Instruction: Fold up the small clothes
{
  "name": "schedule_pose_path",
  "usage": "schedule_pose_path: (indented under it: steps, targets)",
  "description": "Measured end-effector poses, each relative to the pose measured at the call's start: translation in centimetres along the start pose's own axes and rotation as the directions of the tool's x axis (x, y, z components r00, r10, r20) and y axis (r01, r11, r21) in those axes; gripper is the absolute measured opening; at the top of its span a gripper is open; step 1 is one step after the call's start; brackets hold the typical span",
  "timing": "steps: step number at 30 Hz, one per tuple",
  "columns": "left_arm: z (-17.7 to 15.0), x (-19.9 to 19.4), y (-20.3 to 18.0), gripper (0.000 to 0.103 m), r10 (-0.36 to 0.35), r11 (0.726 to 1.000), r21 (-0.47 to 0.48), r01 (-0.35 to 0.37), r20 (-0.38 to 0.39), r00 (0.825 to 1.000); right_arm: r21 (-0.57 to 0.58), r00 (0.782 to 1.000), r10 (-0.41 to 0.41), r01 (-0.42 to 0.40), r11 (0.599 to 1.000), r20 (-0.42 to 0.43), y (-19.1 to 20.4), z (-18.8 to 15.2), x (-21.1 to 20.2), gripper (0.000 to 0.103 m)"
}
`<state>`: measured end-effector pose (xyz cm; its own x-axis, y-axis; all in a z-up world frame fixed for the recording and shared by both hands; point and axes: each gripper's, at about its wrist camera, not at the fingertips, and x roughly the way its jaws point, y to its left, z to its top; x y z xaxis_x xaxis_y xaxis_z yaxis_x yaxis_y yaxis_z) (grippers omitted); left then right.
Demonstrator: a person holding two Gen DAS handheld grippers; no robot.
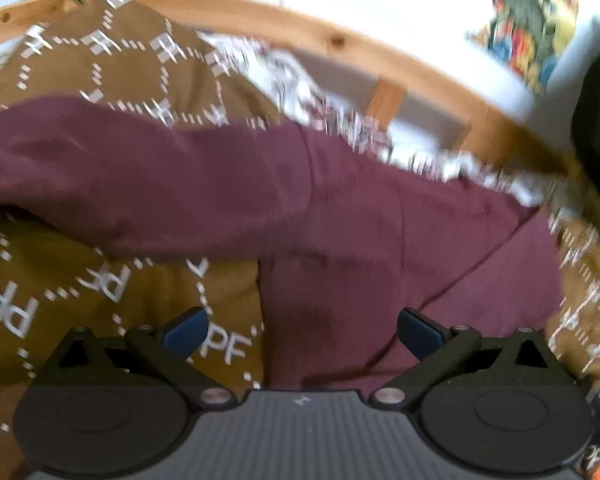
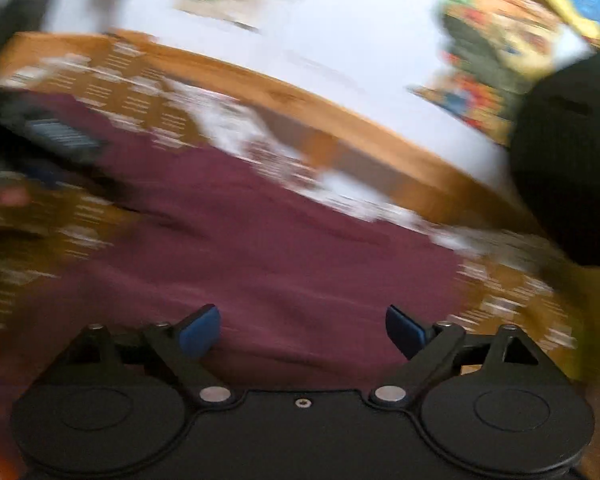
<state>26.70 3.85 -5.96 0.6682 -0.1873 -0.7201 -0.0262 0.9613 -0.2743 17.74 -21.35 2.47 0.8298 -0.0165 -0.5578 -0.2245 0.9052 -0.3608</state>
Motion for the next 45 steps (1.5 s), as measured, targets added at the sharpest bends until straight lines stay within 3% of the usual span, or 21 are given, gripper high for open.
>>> schedule_pose_path:
  steps: [4, 7, 11, 14, 19, 22, 24, 28, 30, 37, 41, 45]
  targets:
    - [-1.4, 2.2, -1.0, 0.102, 0.041, 0.997, 0.062, -0.035, -0.085, 0.996, 0.135, 0.982, -0.173, 0.183, 0.974, -0.08, -5.0, -1.5, 2.9, 0.092]
    - [-2.3, 2.8, -1.5, 0.102, 0.082, 0.992, 0.102, -0.068, -0.137, 0.987, 0.18, 0.964, -0.238, 0.256, 0.95, -0.116, -7.3, -3.0, 4.6, 0.092]
    - [-3.5, 2.5, -2.6, 0.102, 0.08, 0.985, 0.164, -0.051, -0.175, 0.981, 0.15, 0.945, -0.288, 0.311, 0.938, -0.155, -8.6, -5.2, 7.0, 0.089]
    - [-4.3, 2.6, -3.5, 0.102, 0.124, 0.965, 0.25, -0.078, -0.174, 0.977, 0.082, 0.937, -0.322, 0.335, 0.939, -0.134, -8.5, -6.1, 8.6, 0.086]
    - [-4.5, 2.7, -4.1, 0.102, 0.142, 0.957, 0.273, -0.093, -0.168, 0.976, 0.027, 0.948, -0.316, 0.317, 0.948, -0.044, -8.5, -5.4, 10.3, 0.078]
    - [-4.5, 2.8, -3.9, 0.102, 0.14, 0.961, 0.262, -0.091, -0.175, 0.974, 0.015, 0.952, -0.305, 0.305, 0.952, 0.0, -8.3, -5.3, 10.7, 0.065]
    - [-4.5, 2.8, -4.0, 0.102, 0.142, 0.96, 0.264, -0.092, -0.175, 0.974, -0.007, 0.959, -0.283, 0.284, 0.959, 0.025, -8.1, -5.3, 10.9, 0.048]
    - [-4.6, 2.8, -4.0, 0.102, 0.143, 0.959, 0.268, -0.094, -0.17, 0.975, -0.043, 0.961, -0.271, 0.273, 0.961, 0.049, -7.5, -5.4, 11.7, 0.031]
    - [-4.5, 2.9, -4.0, 0.102, 0.144, 0.958, 0.271, -0.094, -0.168, 0.975, -0.022, 0.963, -0.265, 0.267, 0.964, 0.057, -7.4, -5.3, 11.6, 0.008]
    - [-4.8, 2.4, -4.9, 0.102, 0.116, 0.946, 0.316, -0.065, -0.144, 0.983, 0.234, 0.951, -0.308, 0.295, 0.926, 0.02, -11.2, -5.2, 10.2, 0.005]
    - [-5.3, 2.7, -5.4, 0.102, 0.141, 0.932, 0.352, -0.083, -0.143, 0.98, 0.229, 0.956, -0.291, 0.292, 0.929, -0.037, -11.1, -6.1, 11.3, 0.005]
    - [-4.7, 1.9, -5.1, 0.102, 0.128, 0.947, 0.312, -0.079, -0.139, 0.982, 0.223, 0.958, -0.28, 0.286, 0.932, -0.061, -10.7, -6.1, 11.5, 0.01]
